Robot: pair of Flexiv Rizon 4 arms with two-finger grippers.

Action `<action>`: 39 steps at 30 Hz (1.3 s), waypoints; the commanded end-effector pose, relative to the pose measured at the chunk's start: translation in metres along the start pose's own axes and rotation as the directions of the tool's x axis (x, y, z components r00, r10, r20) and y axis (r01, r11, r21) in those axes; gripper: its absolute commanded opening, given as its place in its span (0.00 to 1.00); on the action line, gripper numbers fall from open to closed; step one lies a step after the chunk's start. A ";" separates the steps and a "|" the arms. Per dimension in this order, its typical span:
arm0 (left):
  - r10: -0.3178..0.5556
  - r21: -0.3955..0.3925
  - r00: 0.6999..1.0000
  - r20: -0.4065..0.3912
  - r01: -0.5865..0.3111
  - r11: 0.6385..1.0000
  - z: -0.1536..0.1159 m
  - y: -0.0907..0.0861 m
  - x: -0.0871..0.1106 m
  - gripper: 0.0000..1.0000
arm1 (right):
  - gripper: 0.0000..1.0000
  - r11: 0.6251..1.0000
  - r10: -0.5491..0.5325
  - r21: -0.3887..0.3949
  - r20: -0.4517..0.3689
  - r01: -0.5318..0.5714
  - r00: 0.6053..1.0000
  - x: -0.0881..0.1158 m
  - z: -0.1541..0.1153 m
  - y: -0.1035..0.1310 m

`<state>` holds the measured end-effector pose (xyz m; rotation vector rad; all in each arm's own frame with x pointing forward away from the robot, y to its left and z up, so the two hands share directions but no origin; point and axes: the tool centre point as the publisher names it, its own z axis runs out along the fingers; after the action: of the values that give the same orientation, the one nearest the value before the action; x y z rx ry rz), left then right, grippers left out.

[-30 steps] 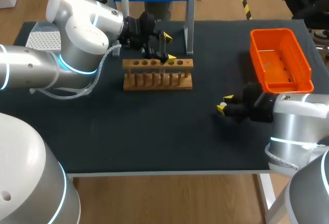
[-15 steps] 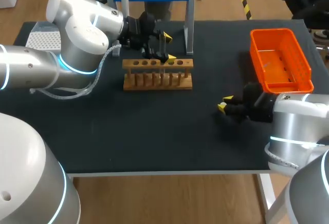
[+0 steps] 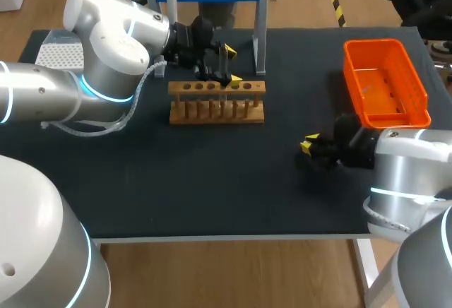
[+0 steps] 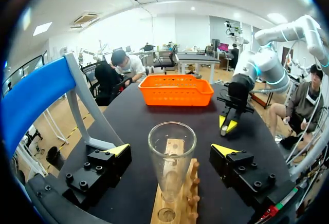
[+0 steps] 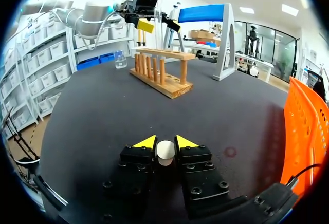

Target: Invert the test tube, pick up the pipette, mount the tip to pipette, aspirate from beaker and dispense into the tube, eject the tip, return the pipette, and cap with the stopper.

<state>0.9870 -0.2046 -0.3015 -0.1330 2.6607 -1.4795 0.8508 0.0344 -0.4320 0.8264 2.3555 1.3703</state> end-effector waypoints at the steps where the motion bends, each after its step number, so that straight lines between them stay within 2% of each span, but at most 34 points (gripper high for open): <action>1: 0.001 0.001 1.000 -0.003 -0.001 1.000 0.000 0.000 -0.001 1.00 | 0.00 1.000 -0.002 0.002 -0.004 0.002 1.000 0.001 0.001 0.000; 9: 0.001 0.001 1.000 -0.003 -0.001 1.000 0.000 0.000 -0.001 1.00 | 0.00 1.000 -0.019 -0.003 -0.013 0.019 1.000 0.003 -0.001 0.008; 17: 0.001 0.001 1.000 -0.003 -0.001 1.000 0.000 0.000 -0.001 1.00 | 0.00 0.996 -0.090 -0.005 -0.096 0.090 0.991 0.006 -0.003 0.035; 29: 0.001 0.001 1.000 -0.003 -0.001 1.000 0.000 0.000 -0.001 1.00 | 0.00 0.976 -0.215 -0.068 -0.214 0.205 0.953 -0.014 -0.012 0.116; 39: 0.001 0.001 1.000 -0.003 -0.001 1.000 0.000 0.000 -0.001 1.00 | 0.00 0.950 -0.311 -0.112 -0.289 0.291 0.906 -0.014 -0.005 0.180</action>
<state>0.9870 -0.2047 -0.3015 -0.1329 2.6607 -1.4795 0.9093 0.0866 -0.2826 0.3280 2.3734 1.4623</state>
